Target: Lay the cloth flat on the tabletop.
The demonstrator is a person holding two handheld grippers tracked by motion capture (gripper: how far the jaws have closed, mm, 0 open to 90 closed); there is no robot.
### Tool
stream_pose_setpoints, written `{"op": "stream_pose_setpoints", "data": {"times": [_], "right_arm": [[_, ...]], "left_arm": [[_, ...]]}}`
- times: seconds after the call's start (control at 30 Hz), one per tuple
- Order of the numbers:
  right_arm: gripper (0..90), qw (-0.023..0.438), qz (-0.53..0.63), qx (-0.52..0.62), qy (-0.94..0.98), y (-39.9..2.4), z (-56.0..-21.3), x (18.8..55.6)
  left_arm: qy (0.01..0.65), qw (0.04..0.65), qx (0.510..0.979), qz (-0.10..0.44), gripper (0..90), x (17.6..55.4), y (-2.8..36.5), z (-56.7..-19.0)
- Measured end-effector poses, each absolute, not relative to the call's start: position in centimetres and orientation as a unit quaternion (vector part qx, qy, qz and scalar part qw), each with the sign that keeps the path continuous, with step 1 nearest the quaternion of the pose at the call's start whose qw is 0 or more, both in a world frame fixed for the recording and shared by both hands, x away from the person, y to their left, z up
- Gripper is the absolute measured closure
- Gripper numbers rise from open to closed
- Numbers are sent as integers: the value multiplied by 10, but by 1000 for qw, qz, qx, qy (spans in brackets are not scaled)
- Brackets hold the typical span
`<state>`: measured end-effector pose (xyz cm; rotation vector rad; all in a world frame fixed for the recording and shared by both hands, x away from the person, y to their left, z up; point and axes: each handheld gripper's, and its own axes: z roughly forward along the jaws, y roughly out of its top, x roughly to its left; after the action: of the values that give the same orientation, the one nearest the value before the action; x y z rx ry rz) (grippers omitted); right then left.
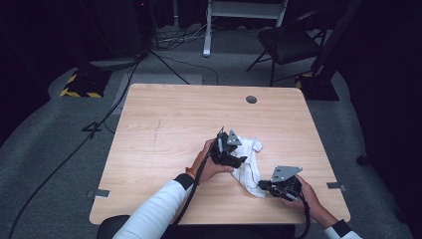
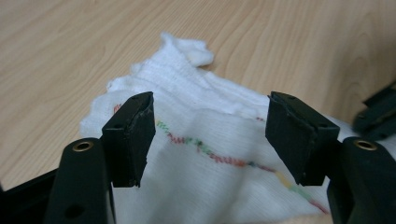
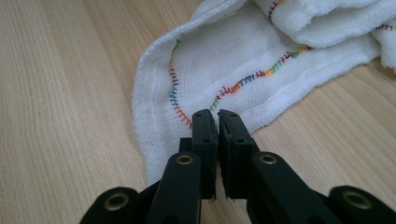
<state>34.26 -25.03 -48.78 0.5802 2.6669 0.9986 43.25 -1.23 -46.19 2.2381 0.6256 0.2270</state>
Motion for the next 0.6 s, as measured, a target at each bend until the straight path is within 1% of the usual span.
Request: {"op": "stream_pose_setpoints", "data": {"times": [0.03, 0.07, 0.13, 0.2, 0.27, 0.33, 0.47, 0.6], "right_arm": [[853, 116, 341, 197, 912, -251, -488, 343], [851, 117, 342, 199, 911, -251, -488, 343], [850, 117, 340, 197, 912, -251, -488, 342], [847, 117, 340, 199, 912, -252, -488, 343], [846, 117, 340, 200, 911, -252, -488, 343], [845, 120, 337, 202, 912, -252, -488, 343], [845, 120, 336, 205, 911, -252, -488, 344], [845, 119, 337, 208, 910, -252, -488, 344]], "left_arm": [[246, 374, 890, 88, 368, 436, -13, -468], [241, 361, 897, 87, 452, 438, -12, -470], [228, 351, 904, 82, 561, 439, -9, -474], [216, 353, 907, 85, 701, 439, -2, -472], [206, 358, 906, 91, 791, 436, 5, -467], [197, 362, 906, 99, 833, 433, 10, -462], [182, 377, 901, 113, 831, 420, 26, -450], [173, 370, 905, 115, 838, 405, 41, -446]]}}
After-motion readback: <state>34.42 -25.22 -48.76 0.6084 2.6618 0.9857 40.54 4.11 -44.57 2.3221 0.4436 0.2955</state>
